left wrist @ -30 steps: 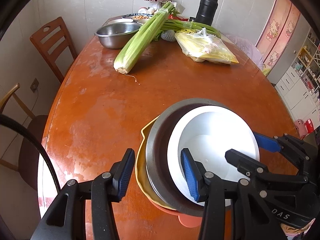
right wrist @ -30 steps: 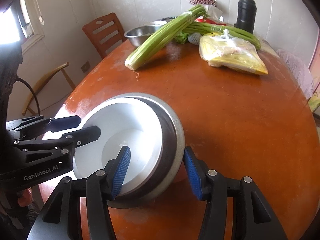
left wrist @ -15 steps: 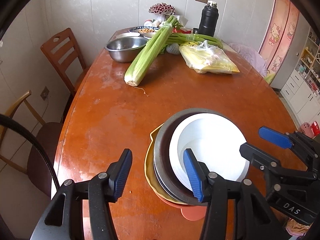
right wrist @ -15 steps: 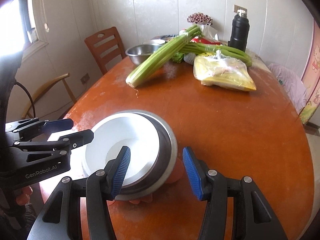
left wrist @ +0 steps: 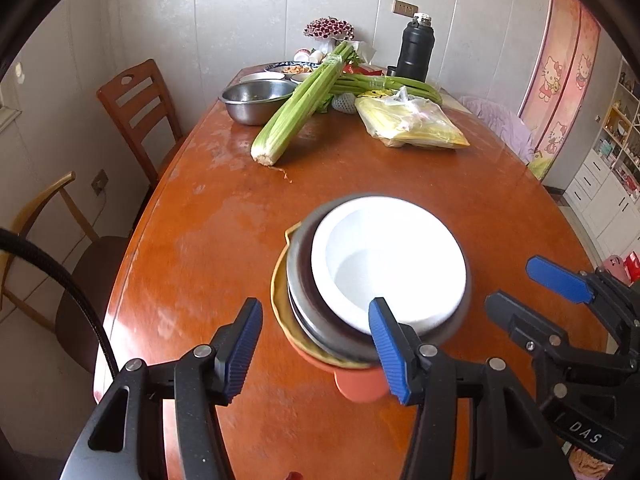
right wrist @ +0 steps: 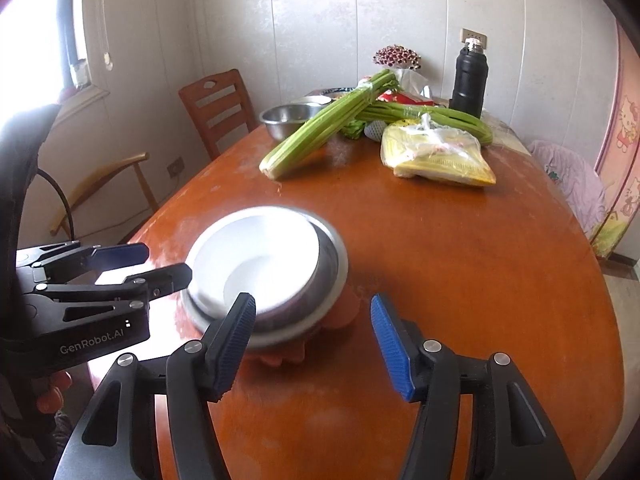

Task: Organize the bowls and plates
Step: 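Open both tools and release the steel bowl rim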

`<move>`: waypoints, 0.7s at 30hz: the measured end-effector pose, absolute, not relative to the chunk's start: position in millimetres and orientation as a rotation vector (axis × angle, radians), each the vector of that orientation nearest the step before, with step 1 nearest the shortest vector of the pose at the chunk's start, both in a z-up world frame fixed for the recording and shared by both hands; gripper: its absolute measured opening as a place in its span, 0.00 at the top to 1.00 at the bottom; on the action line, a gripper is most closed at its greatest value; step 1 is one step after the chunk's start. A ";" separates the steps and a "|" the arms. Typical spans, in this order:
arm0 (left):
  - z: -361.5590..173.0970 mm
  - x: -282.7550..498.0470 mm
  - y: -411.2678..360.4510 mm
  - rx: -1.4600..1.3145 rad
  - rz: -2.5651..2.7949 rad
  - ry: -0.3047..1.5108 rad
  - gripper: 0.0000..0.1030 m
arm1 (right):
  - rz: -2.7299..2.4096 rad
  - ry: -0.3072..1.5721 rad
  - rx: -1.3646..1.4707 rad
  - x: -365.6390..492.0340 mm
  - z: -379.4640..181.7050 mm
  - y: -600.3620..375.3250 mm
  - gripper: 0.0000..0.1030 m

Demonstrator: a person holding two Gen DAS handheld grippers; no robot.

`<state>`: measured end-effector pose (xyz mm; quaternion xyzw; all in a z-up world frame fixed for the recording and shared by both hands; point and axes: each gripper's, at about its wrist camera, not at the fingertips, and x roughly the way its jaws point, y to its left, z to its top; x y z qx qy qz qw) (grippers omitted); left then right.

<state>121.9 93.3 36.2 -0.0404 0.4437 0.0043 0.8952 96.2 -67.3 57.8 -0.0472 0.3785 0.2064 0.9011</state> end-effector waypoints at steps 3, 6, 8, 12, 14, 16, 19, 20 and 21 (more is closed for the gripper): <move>31.7 106.0 86.6 -0.091 0.022 0.908 0.46 | 0.434 0.780 -0.094 82.7 52.6 -73.7 0.39; 26.7 89.1 79.0 -0.088 0.033 0.894 0.46 | 0.445 0.774 -0.097 69.0 46.8 -78.9 0.39; 22.6 79.1 75.2 -0.101 0.026 0.890 0.46 | 0.456 0.775 -0.098 60.2 41.5 -81.7 0.38; 14.9 63.8 65.8 -0.115 0.026 0.894 0.46 | 0.458 0.776 -0.112 45.5 32.9 -86.8 0.38; 12.9 55.7 60.7 -0.115 0.031 0.892 0.46 | 0.463 0.770 -0.119 39.3 30.8 -87.7 0.38; 12.0 51.3 57.7 -0.121 0.020 0.889 0.46 | 0.459 0.766 -0.123 33.1 29.2 -89.3 0.38; 10.5 42.1 53.8 -0.112 0.019 0.884 0.46 | 0.457 0.757 -0.136 24.6 26.7 -90.7 0.38; 9.6 39.8 53.6 -0.119 0.015 0.885 0.46 | 0.457 0.756 -0.141 22.2 25.3 -91.4 0.38; 8.6 37.4 52.7 -0.125 0.005 0.884 0.46 | 0.455 0.756 -0.141 20.5 23.7 -92.7 0.37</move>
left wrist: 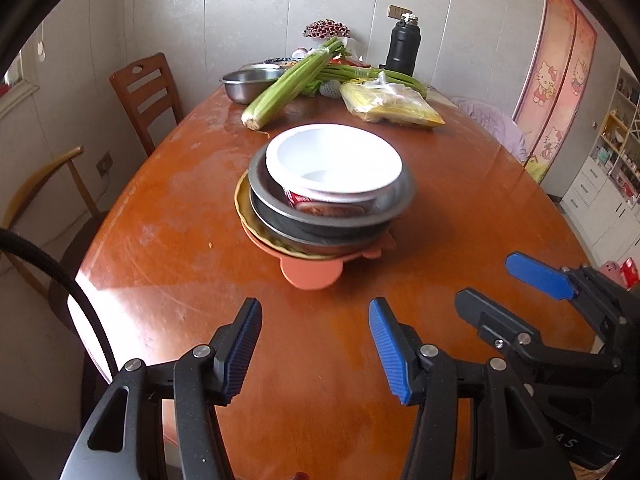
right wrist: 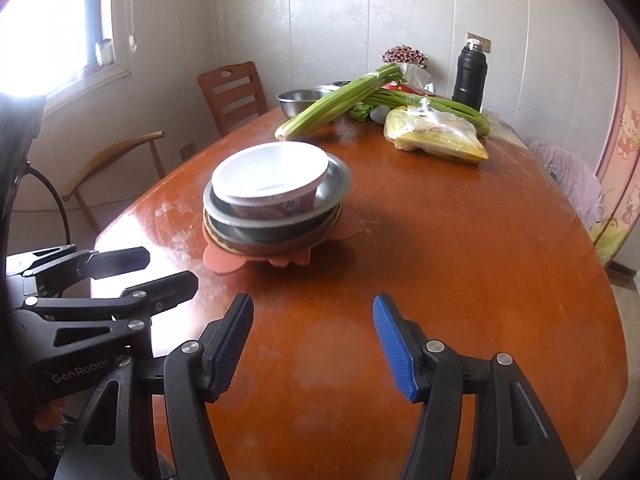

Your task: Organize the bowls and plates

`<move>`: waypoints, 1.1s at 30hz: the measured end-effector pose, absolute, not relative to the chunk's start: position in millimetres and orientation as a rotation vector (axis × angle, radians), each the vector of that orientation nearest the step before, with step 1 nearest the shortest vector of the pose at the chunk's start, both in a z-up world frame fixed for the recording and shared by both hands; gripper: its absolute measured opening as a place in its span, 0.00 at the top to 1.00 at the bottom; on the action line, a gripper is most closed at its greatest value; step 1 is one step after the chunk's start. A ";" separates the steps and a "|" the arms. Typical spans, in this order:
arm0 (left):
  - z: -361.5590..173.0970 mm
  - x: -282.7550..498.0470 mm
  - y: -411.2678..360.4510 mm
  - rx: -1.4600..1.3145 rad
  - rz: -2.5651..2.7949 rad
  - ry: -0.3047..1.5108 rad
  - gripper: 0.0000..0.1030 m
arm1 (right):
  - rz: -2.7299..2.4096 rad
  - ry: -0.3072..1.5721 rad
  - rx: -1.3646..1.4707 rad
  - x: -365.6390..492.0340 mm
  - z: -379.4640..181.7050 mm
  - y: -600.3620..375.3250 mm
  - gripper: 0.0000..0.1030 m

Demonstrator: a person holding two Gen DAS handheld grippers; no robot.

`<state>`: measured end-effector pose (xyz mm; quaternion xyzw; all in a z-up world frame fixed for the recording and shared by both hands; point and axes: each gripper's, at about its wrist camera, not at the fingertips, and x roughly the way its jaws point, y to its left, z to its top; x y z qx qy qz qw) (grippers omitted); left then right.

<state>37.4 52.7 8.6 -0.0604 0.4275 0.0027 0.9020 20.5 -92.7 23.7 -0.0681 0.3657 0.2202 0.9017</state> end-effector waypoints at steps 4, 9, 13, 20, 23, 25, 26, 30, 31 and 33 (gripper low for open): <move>4.5 30.8 46.3 -0.100 -0.001 0.883 0.46 | 0.438 0.762 -0.127 12.8 18.5 -99.3 0.37; -1.7 24.5 37.6 -0.077 -0.015 0.899 0.46 | 0.428 0.779 -0.110 7.0 14.5 -106.7 0.37; -6.2 20.1 32.0 -0.074 -0.030 0.909 0.46 | 0.396 0.774 -0.109 3.4 14.7 -111.3 0.37; -1.5 13.6 33.9 -0.065 -0.016 0.880 0.46 | 0.377 0.764 -0.087 -0.9 19.4 -112.9 0.35; 0.6 12.9 39.7 -0.075 -0.006 0.870 0.46 | 0.372 0.761 -0.094 -2.0 20.7 -111.2 0.35; 1.1 13.2 41.7 -0.078 -0.006 0.868 0.46 | 0.374 0.762 -0.097 -2.6 21.0 -109.3 0.35; 1.4 13.0 42.3 -0.080 -0.009 0.868 0.46 | 0.377 0.763 -0.099 -3.0 21.3 -108.8 0.35; 2.3 12.6 45.2 -0.087 -0.011 0.866 0.46 | 0.379 0.767 -0.110 -3.1 22.1 -105.6 0.35; 2.3 12.6 45.7 -0.086 -0.009 0.865 0.46 | 0.376 0.767 -0.112 -2.9 22.0 -105.2 0.34; 3.1 12.1 47.5 -0.094 -0.018 0.862 0.46 | 0.381 0.766 -0.117 -2.9 22.6 -103.6 0.34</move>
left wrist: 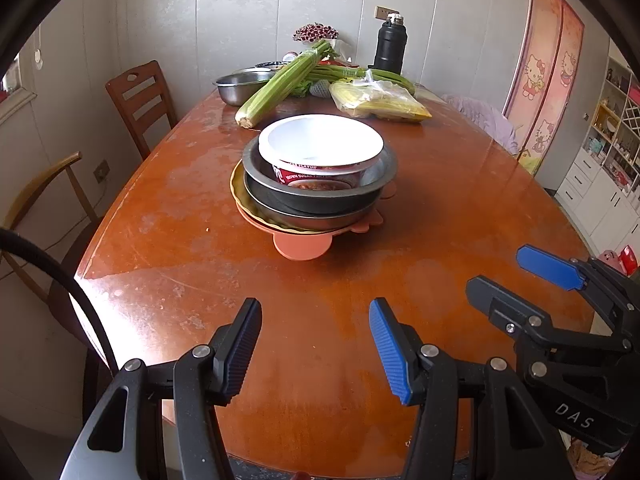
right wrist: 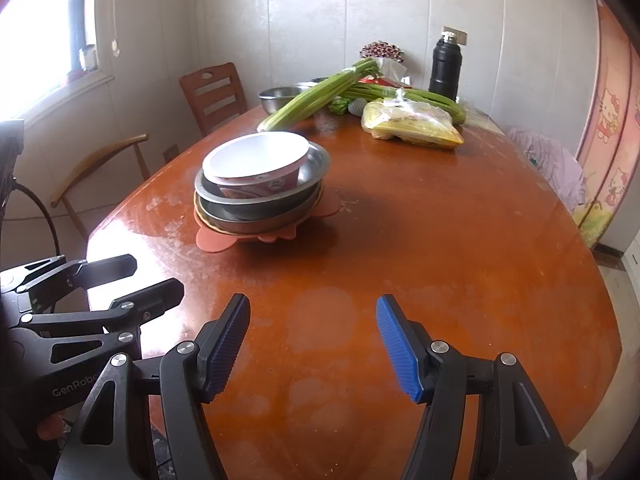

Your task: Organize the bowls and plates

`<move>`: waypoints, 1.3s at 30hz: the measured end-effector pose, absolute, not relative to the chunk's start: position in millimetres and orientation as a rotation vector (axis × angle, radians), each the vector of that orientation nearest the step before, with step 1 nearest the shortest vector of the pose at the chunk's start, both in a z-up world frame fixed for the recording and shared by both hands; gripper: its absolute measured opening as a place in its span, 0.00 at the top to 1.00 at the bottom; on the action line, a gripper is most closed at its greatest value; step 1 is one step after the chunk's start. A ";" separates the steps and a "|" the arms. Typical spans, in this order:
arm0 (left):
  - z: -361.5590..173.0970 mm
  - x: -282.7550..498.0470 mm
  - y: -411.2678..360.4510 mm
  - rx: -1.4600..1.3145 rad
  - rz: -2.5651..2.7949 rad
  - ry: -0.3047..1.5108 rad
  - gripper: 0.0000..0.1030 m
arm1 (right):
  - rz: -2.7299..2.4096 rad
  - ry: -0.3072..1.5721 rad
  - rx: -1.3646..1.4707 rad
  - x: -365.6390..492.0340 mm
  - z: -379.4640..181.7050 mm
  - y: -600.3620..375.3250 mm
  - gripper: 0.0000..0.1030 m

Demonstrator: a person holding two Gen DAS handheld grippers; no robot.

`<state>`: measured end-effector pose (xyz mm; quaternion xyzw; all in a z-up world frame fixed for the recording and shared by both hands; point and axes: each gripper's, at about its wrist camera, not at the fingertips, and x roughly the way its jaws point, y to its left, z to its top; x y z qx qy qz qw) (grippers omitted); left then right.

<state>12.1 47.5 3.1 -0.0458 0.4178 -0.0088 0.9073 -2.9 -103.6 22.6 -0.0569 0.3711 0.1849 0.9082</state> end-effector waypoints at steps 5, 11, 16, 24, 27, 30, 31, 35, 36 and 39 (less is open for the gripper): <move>5.0 11.9 52.2 -0.115 -0.034 0.856 0.46 | 0.378 0.763 -0.130 -2.8 22.2 -100.7 0.34; 4.4 13.3 53.6 -0.114 -0.026 0.857 0.46 | 0.371 0.765 -0.128 -1.6 20.7 -100.5 0.34; 2.3 15.1 53.4 -0.116 -0.021 0.868 0.46 | 0.364 0.752 -0.122 -2.7 23.2 -102.3 0.34; 3.2 14.5 52.8 -0.117 -0.023 0.867 0.46 | 0.354 0.751 -0.124 -5.3 23.5 -103.1 0.34; 3.1 15.3 53.5 -0.124 -0.027 0.872 0.46 | 0.349 0.758 -0.128 -4.0 21.7 -102.8 0.34; 2.1 16.2 54.3 -0.126 -0.025 0.877 0.46 | 0.346 0.758 -0.125 -3.3 21.4 -104.1 0.34; 1.8 16.4 54.5 -0.126 -0.023 0.879 0.46 | 0.346 0.758 -0.123 -3.3 21.6 -104.3 0.34; 2.3 15.9 54.1 -0.112 -0.006 0.872 0.46 | 0.343 0.759 -0.119 -2.5 21.4 -104.2 0.34; 2.7 15.6 53.9 -0.110 -0.005 0.869 0.46 | 0.344 0.763 -0.117 -2.2 21.0 -104.4 0.34; 3.1 15.4 53.5 -0.108 -0.002 0.867 0.45 | 0.339 0.766 -0.111 -1.4 20.9 -105.8 0.34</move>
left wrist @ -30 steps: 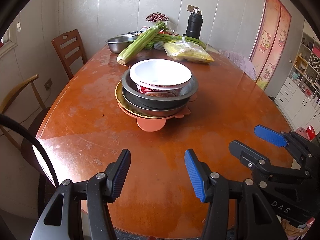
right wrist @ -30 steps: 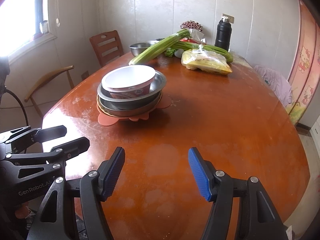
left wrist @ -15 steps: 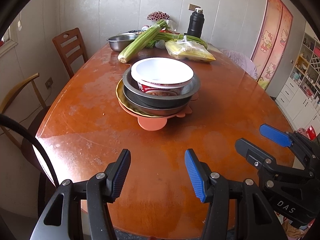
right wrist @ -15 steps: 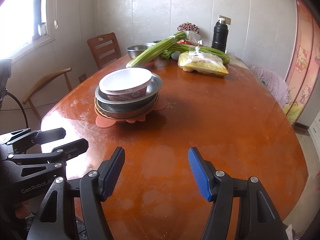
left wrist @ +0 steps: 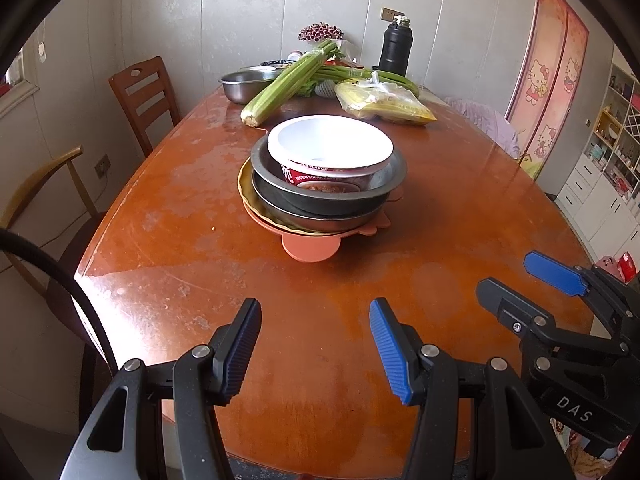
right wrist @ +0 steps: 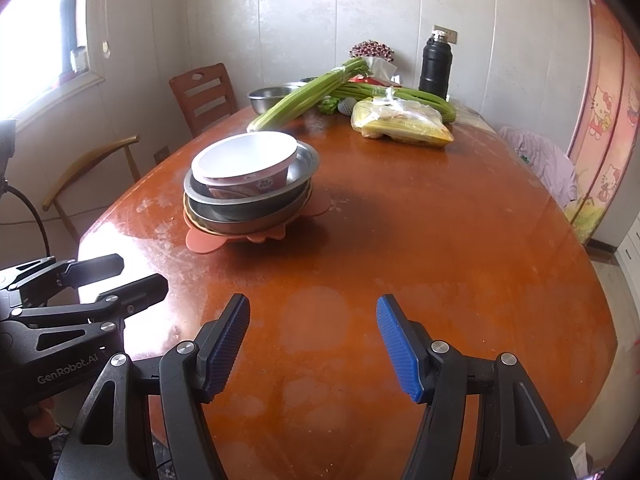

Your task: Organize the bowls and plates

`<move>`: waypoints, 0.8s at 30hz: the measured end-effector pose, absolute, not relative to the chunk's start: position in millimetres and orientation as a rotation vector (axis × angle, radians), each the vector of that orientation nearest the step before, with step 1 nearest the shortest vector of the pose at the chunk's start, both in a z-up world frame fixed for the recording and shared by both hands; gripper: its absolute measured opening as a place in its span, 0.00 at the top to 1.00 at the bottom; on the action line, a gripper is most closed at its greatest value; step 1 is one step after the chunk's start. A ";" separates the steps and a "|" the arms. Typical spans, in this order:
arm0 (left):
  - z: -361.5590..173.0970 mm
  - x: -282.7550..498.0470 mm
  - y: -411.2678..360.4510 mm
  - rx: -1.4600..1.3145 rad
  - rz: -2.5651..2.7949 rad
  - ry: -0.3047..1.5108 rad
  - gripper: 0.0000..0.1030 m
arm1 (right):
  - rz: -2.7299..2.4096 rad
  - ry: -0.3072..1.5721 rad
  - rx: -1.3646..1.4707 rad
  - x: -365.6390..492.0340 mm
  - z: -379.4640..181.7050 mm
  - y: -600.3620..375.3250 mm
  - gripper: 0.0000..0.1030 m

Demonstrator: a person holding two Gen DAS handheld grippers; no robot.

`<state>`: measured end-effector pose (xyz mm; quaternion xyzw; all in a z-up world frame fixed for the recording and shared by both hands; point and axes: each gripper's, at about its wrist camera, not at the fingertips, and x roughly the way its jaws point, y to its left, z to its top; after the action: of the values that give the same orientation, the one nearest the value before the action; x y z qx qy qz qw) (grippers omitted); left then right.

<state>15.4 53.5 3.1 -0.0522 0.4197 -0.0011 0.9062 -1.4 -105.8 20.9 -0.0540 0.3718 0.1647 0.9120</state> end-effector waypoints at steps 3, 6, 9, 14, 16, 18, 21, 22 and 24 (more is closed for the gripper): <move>2.5 15.9 52.7 -0.101 0.003 0.868 0.45 | 0.338 0.764 -0.115 -2.0 21.0 -105.6 0.34; 1.5 16.5 53.0 -0.102 0.007 0.870 0.45 | 0.341 0.768 -0.112 -1.5 20.5 -105.1 0.34; 1.4 17.3 55.3 -0.108 0.015 0.870 0.45 | 0.339 0.767 -0.112 -1.0 20.1 -105.1 0.34; 1.9 16.9 56.9 -0.105 0.026 0.867 0.45 | 0.341 0.764 -0.112 -1.3 20.1 -104.9 0.34; 2.0 17.2 56.5 -0.106 0.024 0.868 0.45 | 0.341 0.763 -0.116 -1.6 20.3 -104.5 0.34; 1.4 16.9 55.9 -0.105 0.024 0.869 0.45 | 0.345 0.760 -0.116 -1.5 20.4 -104.1 0.34; 1.0 16.9 55.5 -0.102 0.026 0.874 0.45 | 0.342 0.758 -0.116 -1.0 21.1 -104.2 0.34; 0.6 17.1 55.8 -0.103 0.026 0.877 0.45 | 0.341 0.756 -0.115 -0.7 21.2 -104.0 0.34; 0.5 17.2 56.3 -0.102 0.033 0.876 0.45 | 0.343 0.756 -0.121 -1.9 21.5 -103.5 0.34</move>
<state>17.2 56.3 0.5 -0.0491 0.4241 0.0158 0.9041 -1.9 -103.5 21.5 -0.0589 0.3670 0.1666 0.9133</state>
